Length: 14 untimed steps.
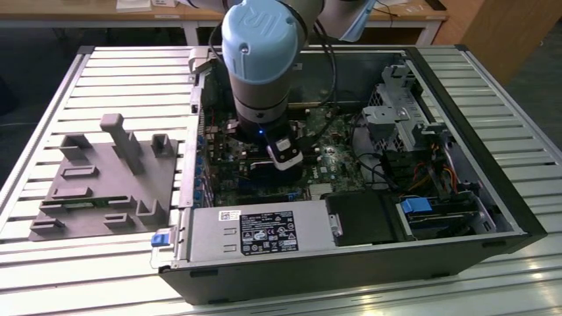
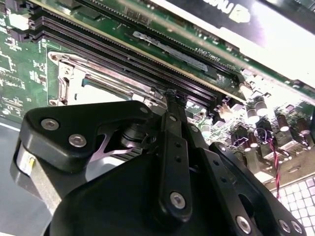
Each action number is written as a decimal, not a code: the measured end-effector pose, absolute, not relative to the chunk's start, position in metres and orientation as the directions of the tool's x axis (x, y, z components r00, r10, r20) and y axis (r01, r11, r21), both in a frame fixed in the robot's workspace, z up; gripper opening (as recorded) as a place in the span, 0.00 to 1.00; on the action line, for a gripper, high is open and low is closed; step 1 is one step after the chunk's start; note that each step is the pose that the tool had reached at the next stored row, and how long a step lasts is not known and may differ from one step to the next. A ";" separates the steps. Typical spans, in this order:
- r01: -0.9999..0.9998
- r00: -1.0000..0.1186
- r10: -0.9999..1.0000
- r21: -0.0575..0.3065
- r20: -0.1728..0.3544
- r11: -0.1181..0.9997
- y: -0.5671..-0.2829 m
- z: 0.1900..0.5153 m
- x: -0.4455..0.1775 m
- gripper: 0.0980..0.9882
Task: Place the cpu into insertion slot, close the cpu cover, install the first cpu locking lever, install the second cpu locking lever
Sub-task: 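Install the second cpu locking lever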
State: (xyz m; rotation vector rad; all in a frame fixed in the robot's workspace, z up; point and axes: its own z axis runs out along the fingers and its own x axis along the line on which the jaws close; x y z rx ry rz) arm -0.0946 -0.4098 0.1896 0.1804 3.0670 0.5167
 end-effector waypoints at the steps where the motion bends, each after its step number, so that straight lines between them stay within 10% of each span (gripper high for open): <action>1: 0.110 -0.993 0.118 0.328 -0.007 0.938 -0.410 0.189 -0.095 0.01; 14: 0.110 -0.993 0.118 0.324 -0.007 0.940 -0.406 0.187 -0.100 0.01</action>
